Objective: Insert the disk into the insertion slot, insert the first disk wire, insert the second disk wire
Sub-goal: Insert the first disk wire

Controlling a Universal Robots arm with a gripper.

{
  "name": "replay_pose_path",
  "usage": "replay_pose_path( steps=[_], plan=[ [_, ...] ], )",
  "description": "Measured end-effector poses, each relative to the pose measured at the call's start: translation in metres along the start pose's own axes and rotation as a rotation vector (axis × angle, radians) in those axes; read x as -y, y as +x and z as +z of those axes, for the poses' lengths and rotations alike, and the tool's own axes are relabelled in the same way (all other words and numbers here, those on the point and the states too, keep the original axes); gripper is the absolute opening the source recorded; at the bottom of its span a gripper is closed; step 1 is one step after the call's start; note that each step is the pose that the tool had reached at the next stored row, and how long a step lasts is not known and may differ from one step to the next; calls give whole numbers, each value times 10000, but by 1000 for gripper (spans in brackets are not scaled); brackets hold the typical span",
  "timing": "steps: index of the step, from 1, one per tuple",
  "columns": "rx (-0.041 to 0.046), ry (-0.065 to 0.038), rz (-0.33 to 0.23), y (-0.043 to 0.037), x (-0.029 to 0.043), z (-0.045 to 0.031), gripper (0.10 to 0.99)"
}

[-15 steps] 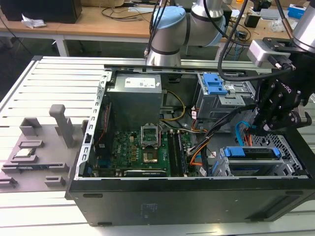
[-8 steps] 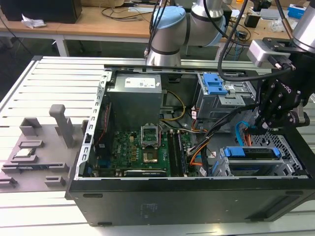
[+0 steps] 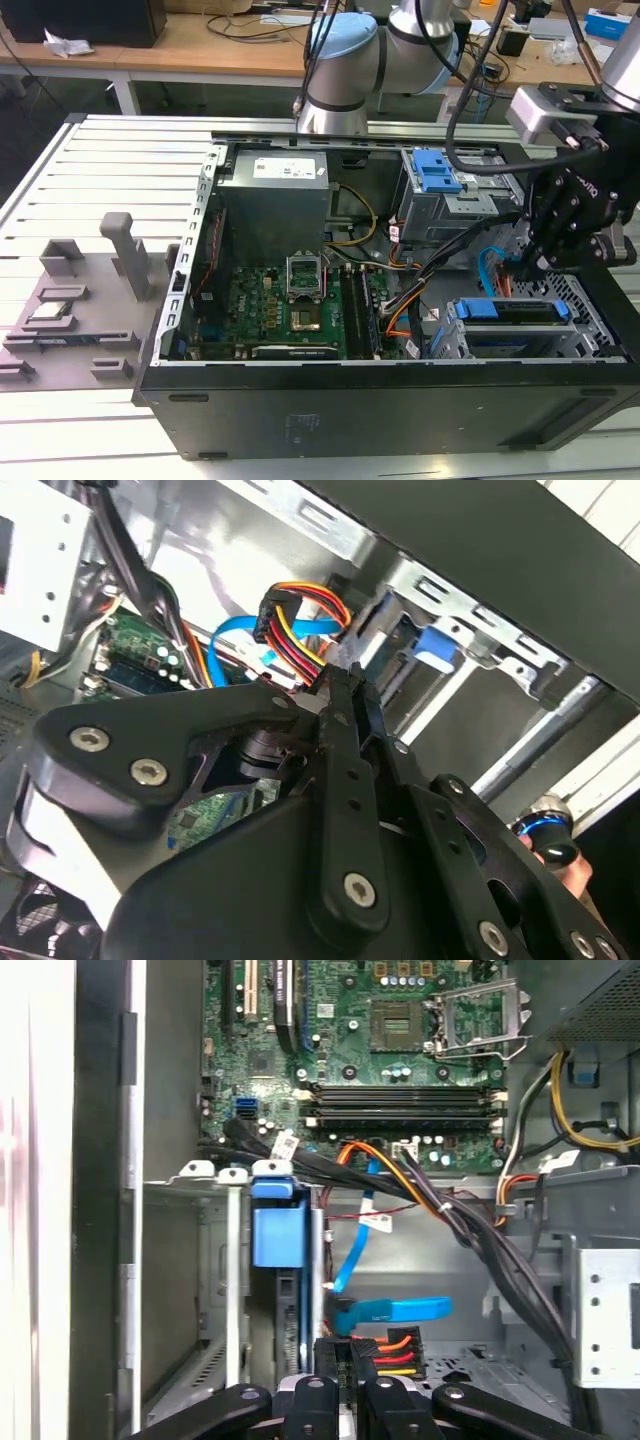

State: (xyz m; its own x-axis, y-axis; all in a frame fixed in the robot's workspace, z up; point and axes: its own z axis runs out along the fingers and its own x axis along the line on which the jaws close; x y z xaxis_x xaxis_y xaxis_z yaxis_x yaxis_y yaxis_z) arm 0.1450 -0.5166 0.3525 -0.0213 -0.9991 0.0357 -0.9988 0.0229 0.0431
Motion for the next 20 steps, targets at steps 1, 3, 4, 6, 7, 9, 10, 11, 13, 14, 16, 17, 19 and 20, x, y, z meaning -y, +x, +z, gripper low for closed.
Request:
replay_pose_path(
  steps=[1,3,4,6,7,9,10,11,13,14,16,17,19,20],
  plan=[
    [-9,1,1,43,1,4,169],
    [-9,0,2,122,10,30,169],
    [-7,0,1,139,23,51,169],
    [-9,1,1,144,54,88,169],
    [-11,0,1,145,59,91,169],
    [-9,0,1,146,71,100,169],
    [-10,1,2,146,73,106,169],
    [-11,0,3,147,74,109,169],
    [-12,1,1,152,75,121,169],
    [-10,0,1,154,75,124,169],
    [-10,0,1,155,75,121,169],
    [-6,0,1,156,75,114,169],
    [-10,0,1,157,74,97,169],
    [-12,0,2,157,74,96,169]
  ],
)
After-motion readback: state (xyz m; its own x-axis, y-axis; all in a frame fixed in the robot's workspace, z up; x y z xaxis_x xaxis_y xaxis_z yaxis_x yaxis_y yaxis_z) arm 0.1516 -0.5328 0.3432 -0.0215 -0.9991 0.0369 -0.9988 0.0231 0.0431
